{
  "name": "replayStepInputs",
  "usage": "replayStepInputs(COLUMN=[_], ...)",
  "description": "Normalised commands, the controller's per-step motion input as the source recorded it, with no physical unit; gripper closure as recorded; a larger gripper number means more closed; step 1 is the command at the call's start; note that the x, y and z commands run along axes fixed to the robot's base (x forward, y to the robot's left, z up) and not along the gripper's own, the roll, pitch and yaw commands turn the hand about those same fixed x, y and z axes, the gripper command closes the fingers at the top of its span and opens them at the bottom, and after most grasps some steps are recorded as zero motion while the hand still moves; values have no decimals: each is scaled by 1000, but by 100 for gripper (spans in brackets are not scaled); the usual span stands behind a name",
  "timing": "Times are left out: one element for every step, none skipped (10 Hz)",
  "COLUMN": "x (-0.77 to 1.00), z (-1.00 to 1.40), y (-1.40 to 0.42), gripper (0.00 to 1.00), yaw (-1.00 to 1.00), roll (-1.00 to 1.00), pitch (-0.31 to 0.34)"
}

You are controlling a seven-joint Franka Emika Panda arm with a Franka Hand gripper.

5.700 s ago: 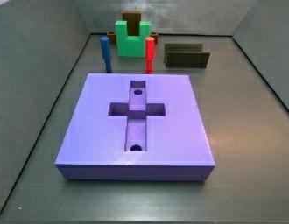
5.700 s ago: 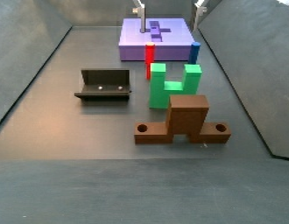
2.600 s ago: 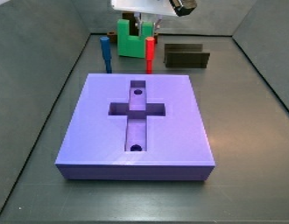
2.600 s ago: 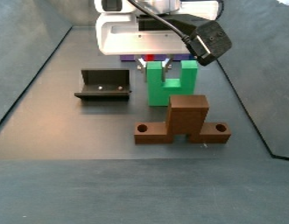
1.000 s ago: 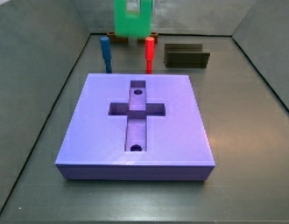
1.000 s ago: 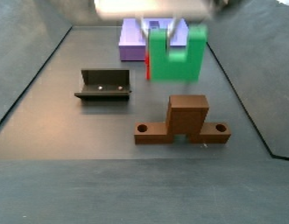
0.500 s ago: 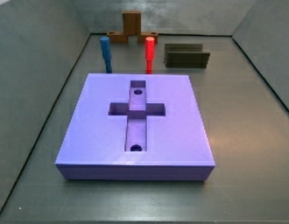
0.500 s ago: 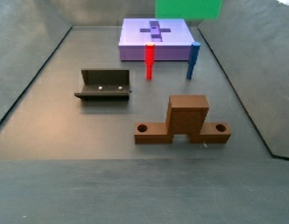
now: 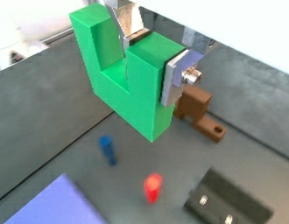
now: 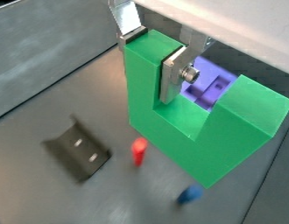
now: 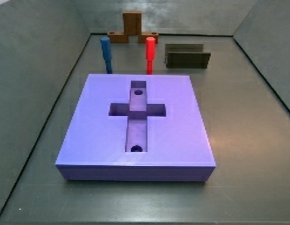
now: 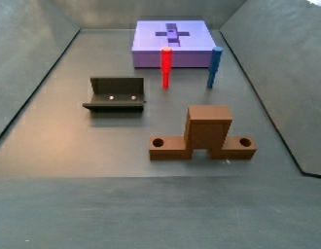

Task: Pick up the green object. Move up. Move to above the board. Insert the green object.
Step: Move to above the board, then insert the green object.

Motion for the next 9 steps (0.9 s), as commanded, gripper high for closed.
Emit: replayStepInputs(x=[-63,-60,-48,-33,-1,44,79,71,257], z=[188,201,210,226,231,118,47,42,-209], y=[-1400,-1400,-1400,-1400,-1400,-718,-253,-173,0], gripper=[100,100,100,100,100,100,100,100,100], yaw=[34,23,15,11,9,11,8,5,-103], roll=[47,20,7,6,13,14,8,5,-30], pitch=[8,19,40,72,93,118,138,130,0])
